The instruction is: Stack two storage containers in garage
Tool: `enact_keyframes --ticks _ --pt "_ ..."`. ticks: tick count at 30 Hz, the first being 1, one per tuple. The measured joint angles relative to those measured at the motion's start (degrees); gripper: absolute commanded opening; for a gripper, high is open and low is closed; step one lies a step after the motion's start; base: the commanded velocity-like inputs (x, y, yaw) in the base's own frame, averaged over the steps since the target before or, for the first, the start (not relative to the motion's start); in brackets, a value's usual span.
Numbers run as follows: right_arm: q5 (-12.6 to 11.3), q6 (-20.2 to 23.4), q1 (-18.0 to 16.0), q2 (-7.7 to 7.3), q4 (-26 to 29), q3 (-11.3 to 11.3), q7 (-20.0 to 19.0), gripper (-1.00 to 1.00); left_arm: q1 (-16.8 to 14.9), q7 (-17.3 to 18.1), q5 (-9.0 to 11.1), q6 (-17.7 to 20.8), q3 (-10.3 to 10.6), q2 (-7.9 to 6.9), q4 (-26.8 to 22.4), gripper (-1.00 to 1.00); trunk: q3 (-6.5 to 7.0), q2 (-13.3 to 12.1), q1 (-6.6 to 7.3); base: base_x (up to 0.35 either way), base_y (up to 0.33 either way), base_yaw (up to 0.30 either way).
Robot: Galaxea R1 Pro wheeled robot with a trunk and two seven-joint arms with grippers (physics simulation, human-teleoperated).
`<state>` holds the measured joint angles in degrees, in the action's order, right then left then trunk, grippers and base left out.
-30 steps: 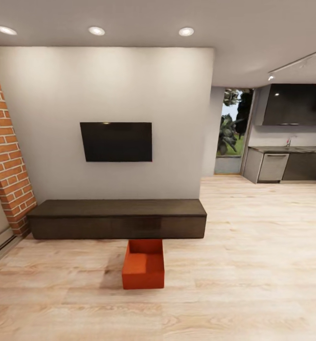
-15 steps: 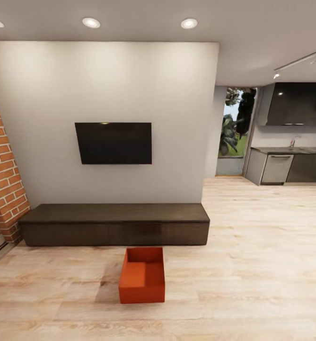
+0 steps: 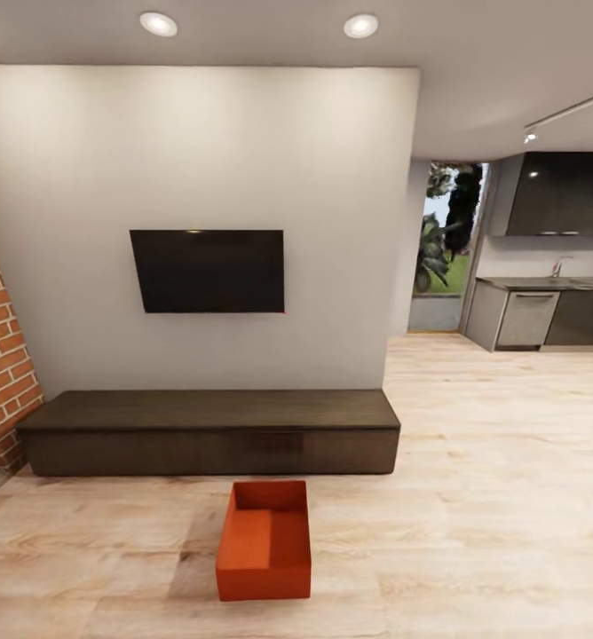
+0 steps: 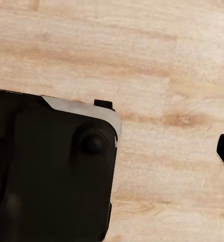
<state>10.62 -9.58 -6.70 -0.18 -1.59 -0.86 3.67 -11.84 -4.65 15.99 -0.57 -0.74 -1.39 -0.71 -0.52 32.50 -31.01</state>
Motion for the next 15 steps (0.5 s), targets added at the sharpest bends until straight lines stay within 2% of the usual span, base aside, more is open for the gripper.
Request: enact_keyframes --ticks 15 --pt "0.0 0.0 0.0 0.0 0.0 0.1 -0.1 1.0 0.0 0.0 0.1 -0.1 0.0 -0.02 0.0 1.0 0.0 0.0 0.0 0.321 0.0 0.0"
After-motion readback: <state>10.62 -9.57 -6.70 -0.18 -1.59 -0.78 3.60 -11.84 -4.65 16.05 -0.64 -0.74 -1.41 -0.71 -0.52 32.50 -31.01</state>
